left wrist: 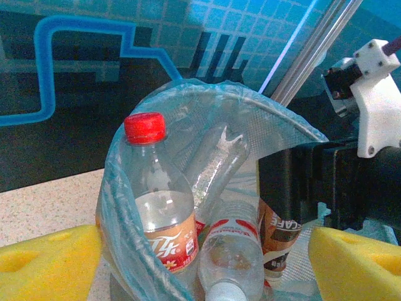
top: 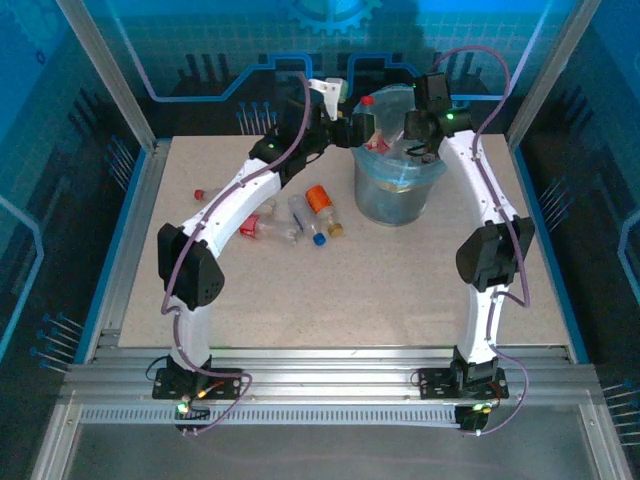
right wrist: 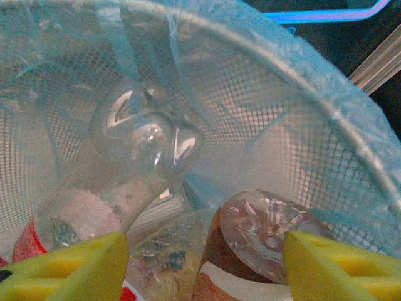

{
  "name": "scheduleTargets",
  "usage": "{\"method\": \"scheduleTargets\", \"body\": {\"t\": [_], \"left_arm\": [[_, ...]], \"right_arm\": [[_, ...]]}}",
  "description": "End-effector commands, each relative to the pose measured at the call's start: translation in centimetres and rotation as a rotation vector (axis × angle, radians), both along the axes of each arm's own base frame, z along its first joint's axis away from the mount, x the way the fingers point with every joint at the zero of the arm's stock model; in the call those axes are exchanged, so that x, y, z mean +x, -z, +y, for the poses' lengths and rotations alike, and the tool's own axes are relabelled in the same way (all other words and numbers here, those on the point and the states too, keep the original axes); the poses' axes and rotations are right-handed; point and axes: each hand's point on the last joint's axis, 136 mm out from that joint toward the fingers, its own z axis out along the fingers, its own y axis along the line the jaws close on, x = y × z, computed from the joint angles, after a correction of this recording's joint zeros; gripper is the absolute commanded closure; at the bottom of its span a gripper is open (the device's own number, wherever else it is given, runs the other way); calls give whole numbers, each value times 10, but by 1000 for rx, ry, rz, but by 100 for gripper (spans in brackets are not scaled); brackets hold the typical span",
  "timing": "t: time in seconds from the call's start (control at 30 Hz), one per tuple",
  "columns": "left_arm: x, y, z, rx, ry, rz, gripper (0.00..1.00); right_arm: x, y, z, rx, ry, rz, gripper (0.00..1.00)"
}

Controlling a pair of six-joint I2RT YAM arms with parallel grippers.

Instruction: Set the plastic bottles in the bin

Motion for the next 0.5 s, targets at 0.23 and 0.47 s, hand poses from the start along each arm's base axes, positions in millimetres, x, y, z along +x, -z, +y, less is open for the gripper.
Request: {"method": "scheduleTargets", "body": {"t": [0.23,0.47], "left_arm": [[-8,-30,14,-39,-14,-41,13],[-24,-58,30,-44,-33,-96,13]], "right_arm": [[-14,5,6,111,-15,50,35],[-22,-68,23,80,-59,-101,26]]}}
